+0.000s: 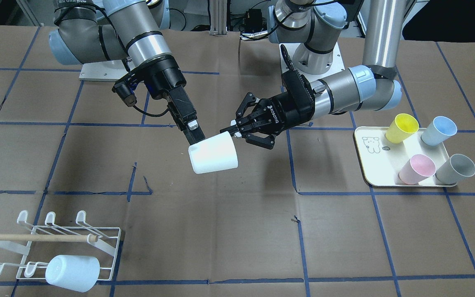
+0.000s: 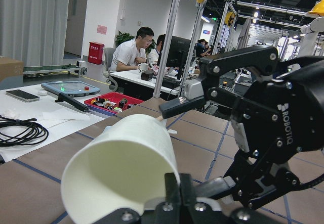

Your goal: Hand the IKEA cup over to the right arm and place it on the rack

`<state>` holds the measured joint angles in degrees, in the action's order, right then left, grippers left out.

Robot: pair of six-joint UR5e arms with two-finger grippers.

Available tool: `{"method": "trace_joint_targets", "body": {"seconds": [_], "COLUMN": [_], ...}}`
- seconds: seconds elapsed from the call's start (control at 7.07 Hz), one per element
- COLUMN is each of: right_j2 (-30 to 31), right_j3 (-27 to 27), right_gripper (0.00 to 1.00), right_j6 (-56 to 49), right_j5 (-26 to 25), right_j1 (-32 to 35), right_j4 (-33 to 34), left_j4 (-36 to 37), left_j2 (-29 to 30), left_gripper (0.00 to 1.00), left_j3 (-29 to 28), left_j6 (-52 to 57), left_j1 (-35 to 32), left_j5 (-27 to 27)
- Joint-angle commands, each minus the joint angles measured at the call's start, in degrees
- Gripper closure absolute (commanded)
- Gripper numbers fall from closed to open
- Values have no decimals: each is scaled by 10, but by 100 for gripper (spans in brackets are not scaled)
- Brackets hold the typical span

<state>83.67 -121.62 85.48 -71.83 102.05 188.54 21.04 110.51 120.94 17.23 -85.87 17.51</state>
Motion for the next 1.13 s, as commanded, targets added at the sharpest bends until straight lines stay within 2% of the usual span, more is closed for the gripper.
{"method": "trace_joint_targets", "body": {"seconds": [0.0, 0.99], "right_j2": [-8, -69], "right_j3": [16, 67], "right_gripper": [1, 1], "right_j6": [3, 2], "right_j5": [-1, -1], "right_j1": [2, 10], "right_j4": [-11, -11], "left_j4": [0, 1], "left_j2": [0, -1], "left_gripper": [94, 94], "left_j3": [0, 0], "left_j6": [-1, -2], "left_j1": [0, 0], "left_j5": [0, 1]}}
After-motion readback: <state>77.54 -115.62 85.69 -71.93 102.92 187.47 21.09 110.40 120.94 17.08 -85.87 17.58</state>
